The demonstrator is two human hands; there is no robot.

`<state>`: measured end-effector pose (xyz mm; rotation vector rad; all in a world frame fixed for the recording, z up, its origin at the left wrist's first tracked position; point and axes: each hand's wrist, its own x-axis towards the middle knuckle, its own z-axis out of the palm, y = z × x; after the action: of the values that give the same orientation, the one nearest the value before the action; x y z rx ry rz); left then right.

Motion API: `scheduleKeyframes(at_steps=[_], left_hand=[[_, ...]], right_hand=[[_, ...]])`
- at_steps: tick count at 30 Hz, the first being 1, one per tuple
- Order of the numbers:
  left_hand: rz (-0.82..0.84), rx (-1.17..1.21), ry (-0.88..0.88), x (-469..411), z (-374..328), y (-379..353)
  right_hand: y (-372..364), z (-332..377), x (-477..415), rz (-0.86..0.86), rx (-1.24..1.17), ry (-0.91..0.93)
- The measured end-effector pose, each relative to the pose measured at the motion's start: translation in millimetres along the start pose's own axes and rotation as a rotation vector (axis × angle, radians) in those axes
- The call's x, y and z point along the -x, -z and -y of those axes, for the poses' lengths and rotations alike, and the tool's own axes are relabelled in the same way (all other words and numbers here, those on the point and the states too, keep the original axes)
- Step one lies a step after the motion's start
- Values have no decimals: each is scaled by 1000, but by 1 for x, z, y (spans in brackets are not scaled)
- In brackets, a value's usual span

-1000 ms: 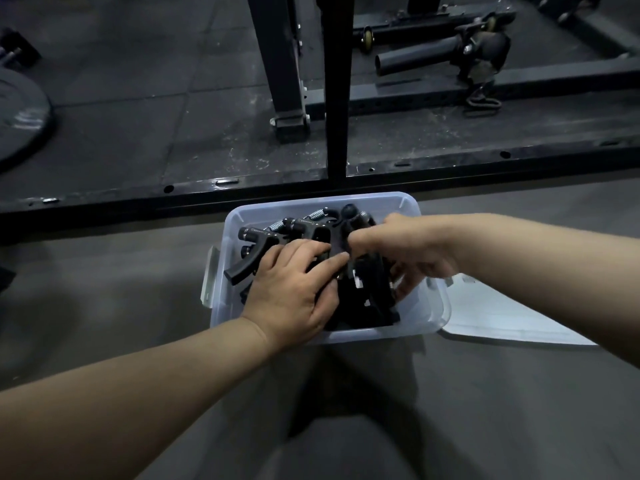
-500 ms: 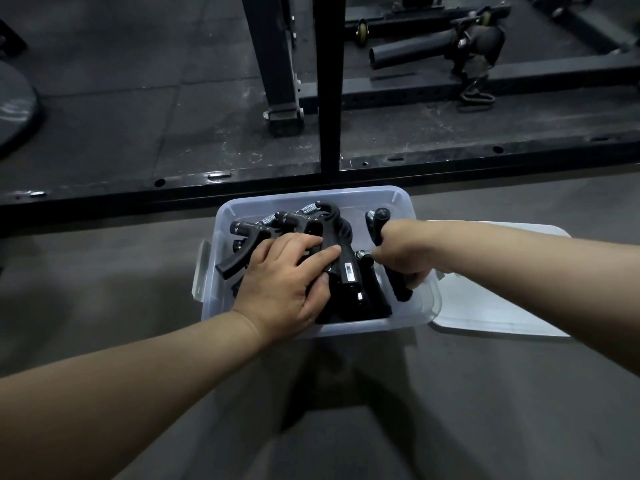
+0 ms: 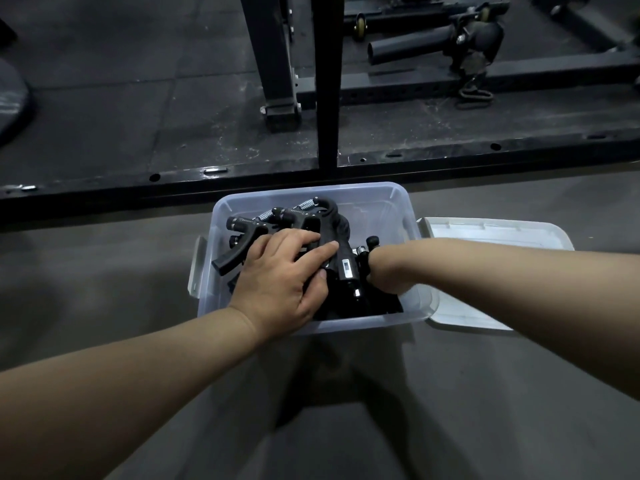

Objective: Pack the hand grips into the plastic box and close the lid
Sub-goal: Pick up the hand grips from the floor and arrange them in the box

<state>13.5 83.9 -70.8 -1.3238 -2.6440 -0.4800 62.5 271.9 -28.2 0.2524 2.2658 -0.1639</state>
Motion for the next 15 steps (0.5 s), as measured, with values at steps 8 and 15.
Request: scheduleKeyframes(at_steps=[8,15], left_hand=[[-18,3,-6,-1,0,-1],[-4,-12,-10,-1,0,-1]], right_hand=[[-2,-18,-14,-113,400,176],[-27,-6,-20,-147,371,230]])
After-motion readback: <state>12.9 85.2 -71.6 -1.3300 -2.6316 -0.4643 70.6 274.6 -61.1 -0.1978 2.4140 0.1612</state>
